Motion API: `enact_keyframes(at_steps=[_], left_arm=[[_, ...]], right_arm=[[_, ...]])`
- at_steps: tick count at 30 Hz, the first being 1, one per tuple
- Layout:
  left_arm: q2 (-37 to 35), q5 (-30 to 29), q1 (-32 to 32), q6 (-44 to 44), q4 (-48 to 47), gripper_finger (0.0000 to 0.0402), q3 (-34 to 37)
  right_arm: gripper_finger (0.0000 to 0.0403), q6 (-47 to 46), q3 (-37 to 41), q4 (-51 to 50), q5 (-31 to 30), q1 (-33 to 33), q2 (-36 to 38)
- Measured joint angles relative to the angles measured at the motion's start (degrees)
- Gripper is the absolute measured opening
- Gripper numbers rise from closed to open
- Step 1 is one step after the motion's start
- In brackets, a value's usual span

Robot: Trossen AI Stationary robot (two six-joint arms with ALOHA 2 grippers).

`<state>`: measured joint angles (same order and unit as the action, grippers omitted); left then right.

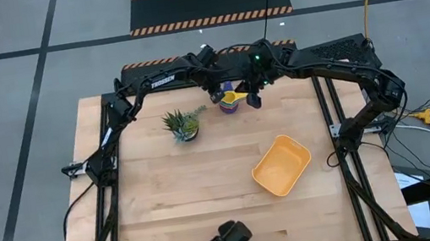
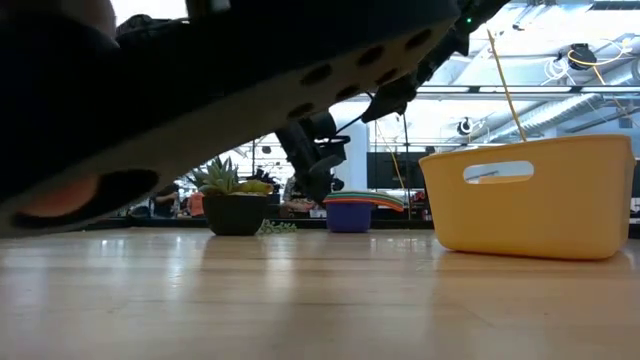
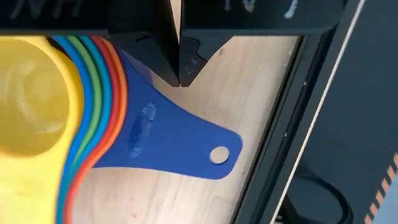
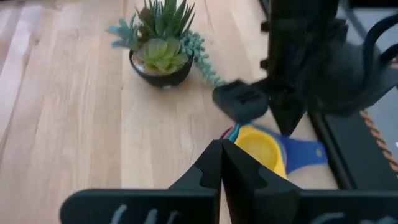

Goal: Nest measuring cups in basket
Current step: Stack the measuring cups on the purple measuring cup

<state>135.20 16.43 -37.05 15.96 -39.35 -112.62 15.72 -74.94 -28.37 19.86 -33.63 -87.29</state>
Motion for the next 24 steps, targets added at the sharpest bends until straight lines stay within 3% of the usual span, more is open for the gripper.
enact_keyframes(at_steps=[7, 14, 24], left_arm=[[0.0, 0.03, -1.74, 2.97, 0.73, 0.0001, -0.77], [-0.02, 2.54, -2.11, 2.24, 2.16, 0.0001, -3.02], [-0.02, 1.39, -1.94, 2.37, 1.96, 0.0001, -3.1]], right_arm=[[0.0, 2.0, 3.3, -1.38, -0.15, -1.24, -0.06], [0.0, 2.98, 12.04, 7.32, -0.34, -2.5, -2.04], [0.0, 3.43, 13.44, 10.29, -0.2, -3.04, -8.82]])
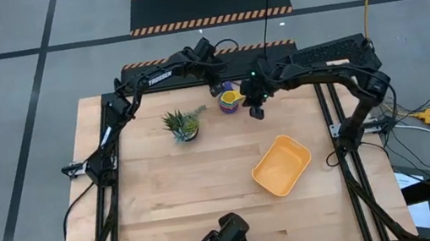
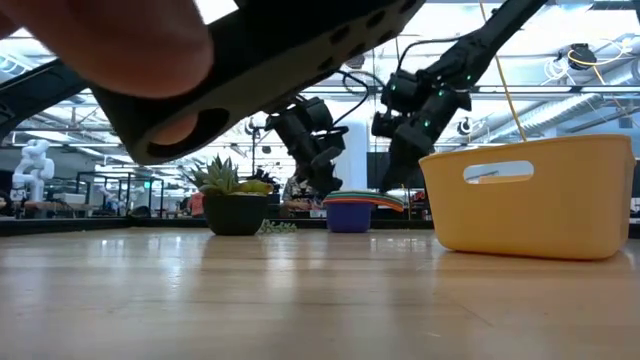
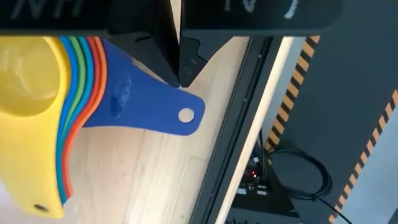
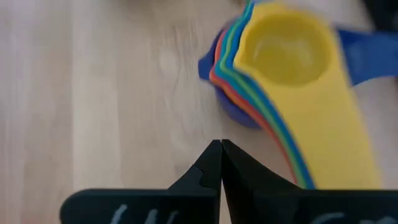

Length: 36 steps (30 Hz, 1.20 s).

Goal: Nest measuring cups in basket
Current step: Stack the measuring cups on the purple measuring cup

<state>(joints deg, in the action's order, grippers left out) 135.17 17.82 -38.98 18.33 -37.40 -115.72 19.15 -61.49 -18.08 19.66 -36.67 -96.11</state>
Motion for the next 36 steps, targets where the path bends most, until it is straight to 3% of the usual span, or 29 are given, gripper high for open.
enact_keyframes(at_steps=[11, 36], left_arm=[[0.38, -2.76, -0.39, 0.49, -2.71, 0.0001, 0.0], [2.89, 0.29, -0.24, 0.92, 3.29, 0.0001, 0.02]], right_arm=[[0.0, 1.08, 0.0, 3.65, -0.15, 0.08, -4.32], [0.0, 1.53, -0.04, 7.31, -0.2, -4.23, -7.5]])
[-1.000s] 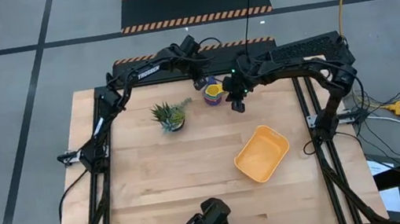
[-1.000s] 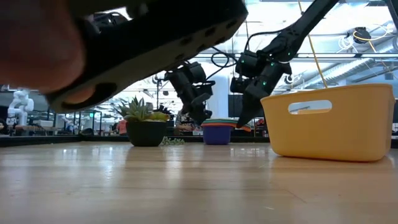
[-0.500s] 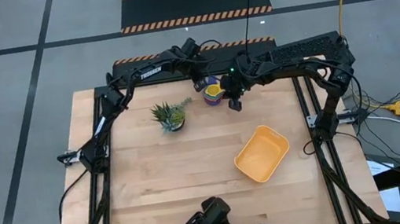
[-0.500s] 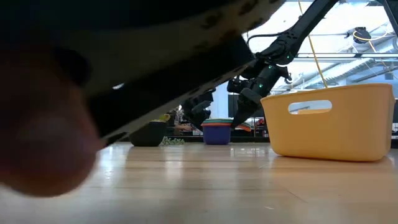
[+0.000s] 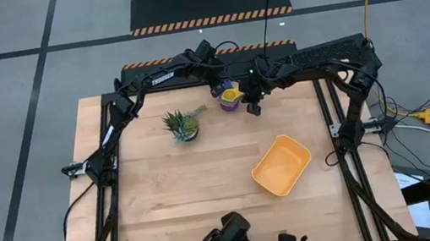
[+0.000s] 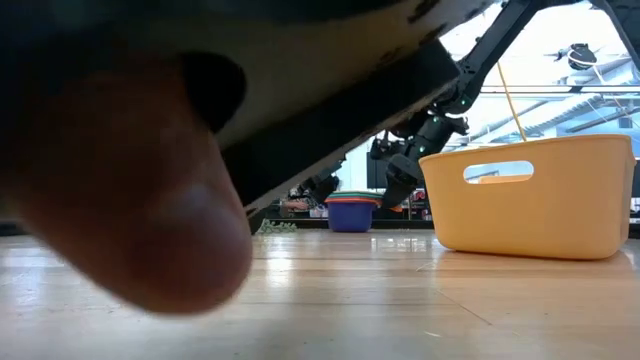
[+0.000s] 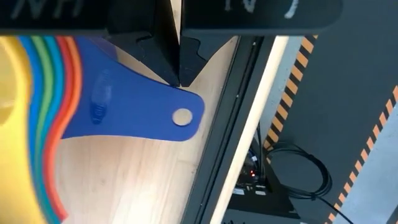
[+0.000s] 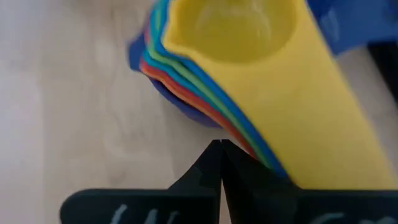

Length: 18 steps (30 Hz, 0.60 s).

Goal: Nest measuring cups in basket
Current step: Stack the measuring cups on the purple measuring cup

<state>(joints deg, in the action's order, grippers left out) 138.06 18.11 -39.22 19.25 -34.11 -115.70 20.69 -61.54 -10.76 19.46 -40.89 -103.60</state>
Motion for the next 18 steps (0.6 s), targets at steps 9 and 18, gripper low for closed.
enact_keyframes(at_steps=[9, 18], left_arm=[[0.0, 1.68, 1.0, 1.03, 1.62, 0.0001, 0.0], [0.0, 2.79, 1.42, 2.85, 1.66, 0.0001, 0.0]], right_arm=[[0.0, 0.83, 0.0, 3.72, 0.11, 0.01, -3.16], [0.0, 1.23, -0.05, 6.48, 0.36, 0.09, -3.16]])
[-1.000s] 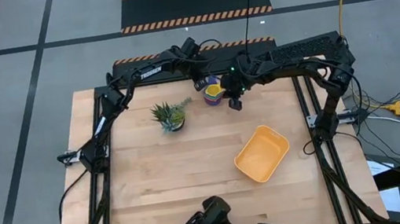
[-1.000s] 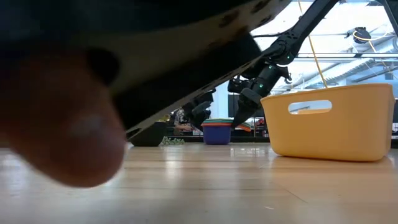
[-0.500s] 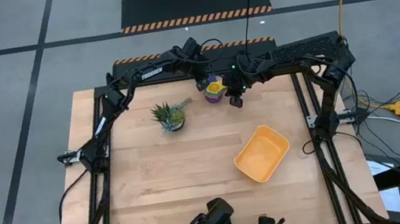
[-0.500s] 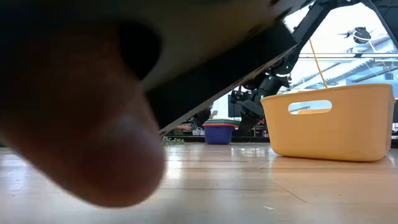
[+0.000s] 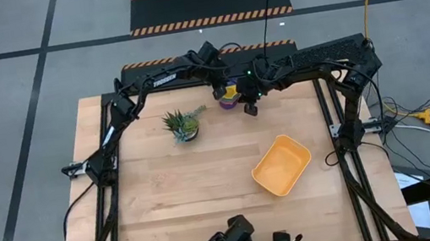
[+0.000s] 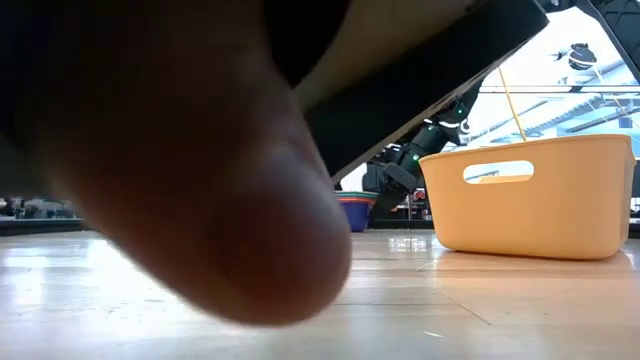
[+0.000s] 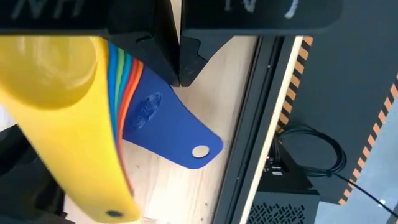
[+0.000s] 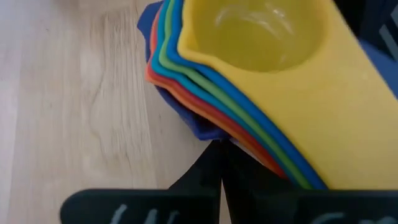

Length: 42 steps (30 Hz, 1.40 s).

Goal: Nest measuring cups in basket
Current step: Stack the measuring cups on the purple measuring cup

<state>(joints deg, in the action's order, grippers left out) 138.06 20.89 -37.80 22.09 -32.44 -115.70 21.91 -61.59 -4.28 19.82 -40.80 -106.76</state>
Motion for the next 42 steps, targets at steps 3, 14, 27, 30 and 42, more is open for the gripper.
enact_keyframes(at_steps=[3, 14, 27, 30, 42], left_arm=[[0.0, 0.38, 0.06, 0.44, -0.02, 0.0001, 0.0], [0.0, 3.23, 0.06, 3.16, -0.48, 0.0001, 0.0], [0.0, 3.73, 0.17, 6.68, -2.29, 0.0001, 0.0], [0.0, 3.73, 0.18, 8.55, -2.57, 0.0001, 0.0], [0.0, 6.8, 0.18, 13.68, -2.15, 0.0001, 0.0]], right_arm=[[0.0, 0.01, -0.45, -0.13, 0.22, 0.03, 0.0], [0.0, 0.2, -0.49, 0.19, 2.99, 0.05, 0.0], [0.0, 1.79, -0.49, -0.25, 3.01, 2.5, 0.0], [0.0, 2.88, -0.49, -0.23, 2.98, 3.02, 0.0], [0.0, 6.27, -0.49, 3.29, 2.99, 2.96, 0.0]])
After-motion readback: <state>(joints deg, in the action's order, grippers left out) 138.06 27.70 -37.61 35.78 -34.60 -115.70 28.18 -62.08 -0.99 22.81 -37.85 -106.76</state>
